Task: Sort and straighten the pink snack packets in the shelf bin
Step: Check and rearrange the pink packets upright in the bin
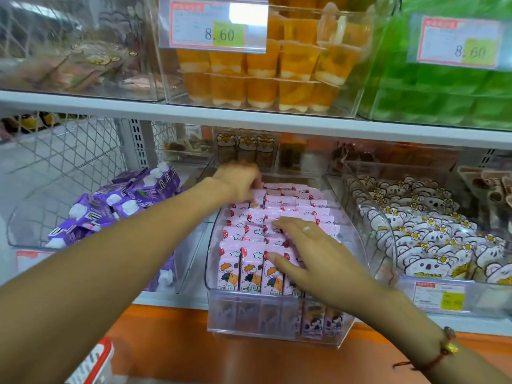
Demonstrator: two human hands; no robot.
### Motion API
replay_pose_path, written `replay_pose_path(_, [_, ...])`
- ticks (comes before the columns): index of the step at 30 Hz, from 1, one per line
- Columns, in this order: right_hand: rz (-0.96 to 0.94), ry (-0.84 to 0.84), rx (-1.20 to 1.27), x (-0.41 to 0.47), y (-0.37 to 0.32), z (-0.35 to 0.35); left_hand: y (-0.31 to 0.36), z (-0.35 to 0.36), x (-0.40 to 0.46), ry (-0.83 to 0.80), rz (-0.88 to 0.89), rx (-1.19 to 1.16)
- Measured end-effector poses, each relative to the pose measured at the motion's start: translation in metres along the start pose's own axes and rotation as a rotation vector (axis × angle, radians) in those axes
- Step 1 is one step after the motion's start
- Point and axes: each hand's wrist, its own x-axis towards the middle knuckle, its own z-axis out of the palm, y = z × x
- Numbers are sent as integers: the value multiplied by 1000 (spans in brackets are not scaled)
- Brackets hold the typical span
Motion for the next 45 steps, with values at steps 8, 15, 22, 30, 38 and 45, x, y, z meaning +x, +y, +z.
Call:
replay_pose_path(8, [-13, -23, -16, -1, -3, -3, 2, -13, -5, 60, 105, 60])
replay_pose_path(15, [-57, 49, -58, -3, -13, -12, 7, -14, -39, -139, 228, 123])
replay_pose_path(22, [-39, -4, -93, -7, -16, -10, 12, -10, -51, 141, 109, 0])
replay_pose_path(30, [-55, 23, -60, -8, -13, -9, 27, -21, -97, 581, -72, -778])
replay_pose_path(38, [27, 286, 486, -5, -27, -20, 60, -25, -147, 877, 82, -1174])
replay_pose_path(45, [182, 259, 1062, 1, -41, -28, 57, -13, -146, 644, 34, -1355])
